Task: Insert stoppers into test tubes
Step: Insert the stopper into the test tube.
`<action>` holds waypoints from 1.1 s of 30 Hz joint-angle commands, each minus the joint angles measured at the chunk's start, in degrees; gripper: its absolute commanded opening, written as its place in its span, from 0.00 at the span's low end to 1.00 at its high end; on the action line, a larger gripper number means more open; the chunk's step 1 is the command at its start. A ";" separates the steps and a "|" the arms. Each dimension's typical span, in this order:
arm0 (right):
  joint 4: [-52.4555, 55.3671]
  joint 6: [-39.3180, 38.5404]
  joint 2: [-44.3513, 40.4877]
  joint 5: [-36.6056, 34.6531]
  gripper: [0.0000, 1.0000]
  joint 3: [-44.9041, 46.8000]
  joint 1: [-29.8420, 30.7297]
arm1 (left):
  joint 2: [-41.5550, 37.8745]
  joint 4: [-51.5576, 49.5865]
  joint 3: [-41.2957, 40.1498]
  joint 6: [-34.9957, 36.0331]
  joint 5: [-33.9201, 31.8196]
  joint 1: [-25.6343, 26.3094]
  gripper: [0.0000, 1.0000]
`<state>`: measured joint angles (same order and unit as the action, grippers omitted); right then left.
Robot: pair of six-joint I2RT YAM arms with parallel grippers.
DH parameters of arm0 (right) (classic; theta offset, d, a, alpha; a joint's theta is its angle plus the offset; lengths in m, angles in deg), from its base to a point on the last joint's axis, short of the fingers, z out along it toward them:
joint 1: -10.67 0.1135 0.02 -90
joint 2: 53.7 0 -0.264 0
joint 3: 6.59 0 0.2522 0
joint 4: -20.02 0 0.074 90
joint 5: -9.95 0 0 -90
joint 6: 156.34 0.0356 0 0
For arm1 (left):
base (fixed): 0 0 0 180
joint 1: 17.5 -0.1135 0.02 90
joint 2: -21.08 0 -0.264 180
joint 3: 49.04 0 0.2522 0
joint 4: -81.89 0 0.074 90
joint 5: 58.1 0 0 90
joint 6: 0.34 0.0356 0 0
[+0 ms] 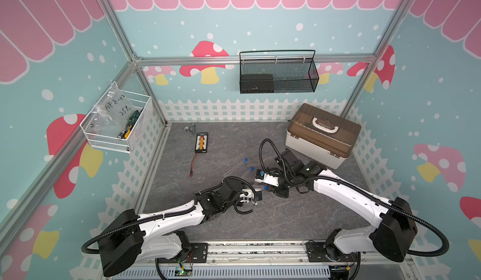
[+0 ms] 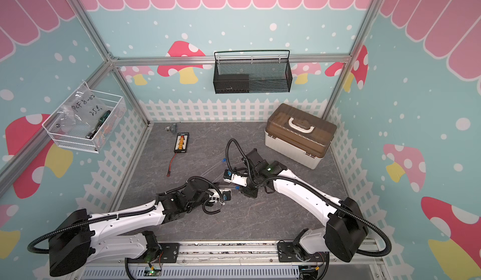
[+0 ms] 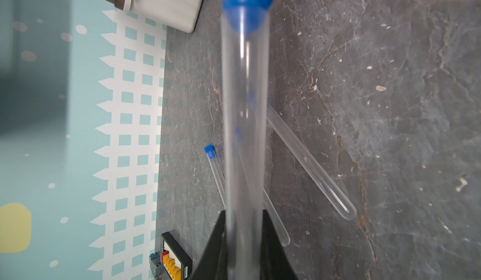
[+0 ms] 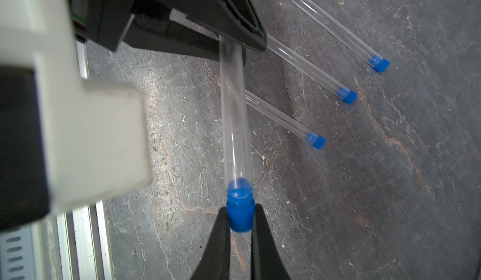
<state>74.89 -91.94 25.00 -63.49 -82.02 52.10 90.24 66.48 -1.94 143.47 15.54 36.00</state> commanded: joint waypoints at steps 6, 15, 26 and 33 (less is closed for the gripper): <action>-0.37 1.07 2.88 2.59 0.09 -4.47 0.68 | 0.79 2.68 -0.51 2.85 -1.47 2.84 0.00; 2.80 -1.07 6.75 7.39 0.07 -13.41 0.69 | -4.62 9.09 -6.97 11.88 0.46 7.78 0.00; -3.54 6.24 7.93 15.49 0.06 -14.67 0.75 | -10.18 13.24 -9.82 11.79 5.12 8.68 0.00; -11.98 12.53 7.25 17.96 0.05 -12.69 0.94 | -12.36 15.76 -9.80 12.52 14.05 8.86 0.00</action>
<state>86.32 -82.94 32.26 -52.19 -93.43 52.37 78.29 75.90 -12.54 150.92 8.61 41.13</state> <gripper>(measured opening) 0.057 0.176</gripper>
